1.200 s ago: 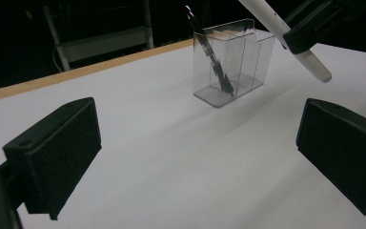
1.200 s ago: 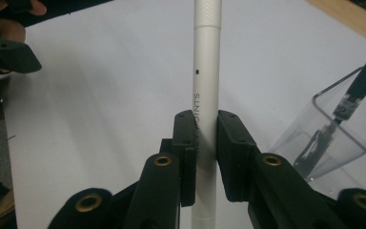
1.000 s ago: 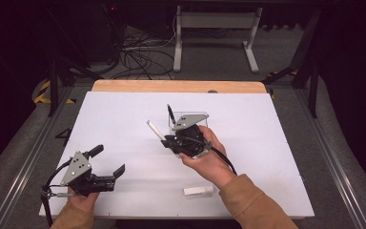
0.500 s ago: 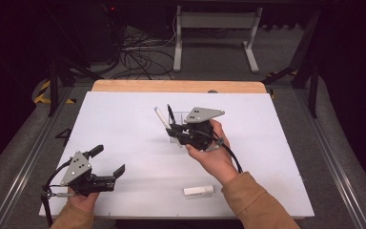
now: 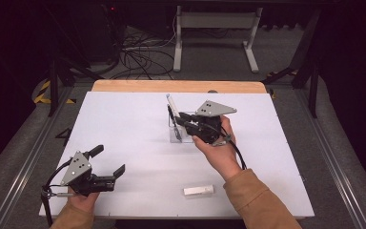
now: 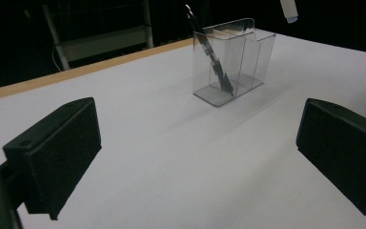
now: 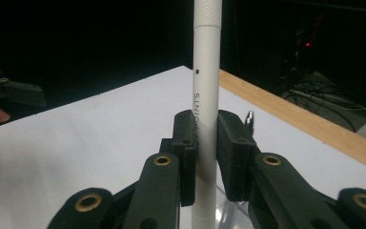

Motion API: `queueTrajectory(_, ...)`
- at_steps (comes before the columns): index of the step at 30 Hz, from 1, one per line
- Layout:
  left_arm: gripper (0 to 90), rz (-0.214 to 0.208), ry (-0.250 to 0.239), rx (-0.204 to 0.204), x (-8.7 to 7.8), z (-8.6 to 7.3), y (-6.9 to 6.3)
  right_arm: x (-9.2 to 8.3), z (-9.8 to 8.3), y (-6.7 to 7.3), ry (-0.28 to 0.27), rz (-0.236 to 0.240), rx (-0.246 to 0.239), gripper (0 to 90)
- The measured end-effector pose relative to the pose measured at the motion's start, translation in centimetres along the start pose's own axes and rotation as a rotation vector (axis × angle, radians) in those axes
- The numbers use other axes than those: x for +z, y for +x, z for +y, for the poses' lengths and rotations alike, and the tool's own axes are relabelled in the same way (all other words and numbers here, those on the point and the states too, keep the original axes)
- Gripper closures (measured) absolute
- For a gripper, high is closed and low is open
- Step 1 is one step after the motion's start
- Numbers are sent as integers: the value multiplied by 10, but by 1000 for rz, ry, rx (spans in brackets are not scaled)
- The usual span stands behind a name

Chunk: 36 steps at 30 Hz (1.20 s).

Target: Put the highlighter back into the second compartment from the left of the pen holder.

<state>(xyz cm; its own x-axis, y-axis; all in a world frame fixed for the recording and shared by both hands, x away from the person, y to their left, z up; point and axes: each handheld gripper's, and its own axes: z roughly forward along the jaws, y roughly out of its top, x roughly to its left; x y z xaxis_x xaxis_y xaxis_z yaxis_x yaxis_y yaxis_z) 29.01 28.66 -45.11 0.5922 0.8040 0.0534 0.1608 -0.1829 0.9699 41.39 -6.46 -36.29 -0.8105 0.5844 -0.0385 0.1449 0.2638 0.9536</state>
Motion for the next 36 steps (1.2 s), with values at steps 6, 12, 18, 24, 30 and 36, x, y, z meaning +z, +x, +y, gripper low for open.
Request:
queueTrajectory(6,20,0,1,3,0,0,0,-3,-2,-6,-64,-42,1,790)
queueTrajectory(12,20,0,0,0,0,0,0,-4,-2,-14,-85,-73,-9,790)
queueTrajectory(18,20,-1,-1,-2,1,0,0,-4,-3,-25,-90,-106,0,790)
queueTrajectory(24,20,-1,2,0,0,0,0,-1,-6,-37,-95,-151,12,789)
queueTrajectory(30,20,-3,1,0,1,0,0,3,-8,-42,-99,-167,39,789)
queueTrajectory(36,20,-4,1,-3,1,0,0,10,-10,-45,-97,-182,45,789)
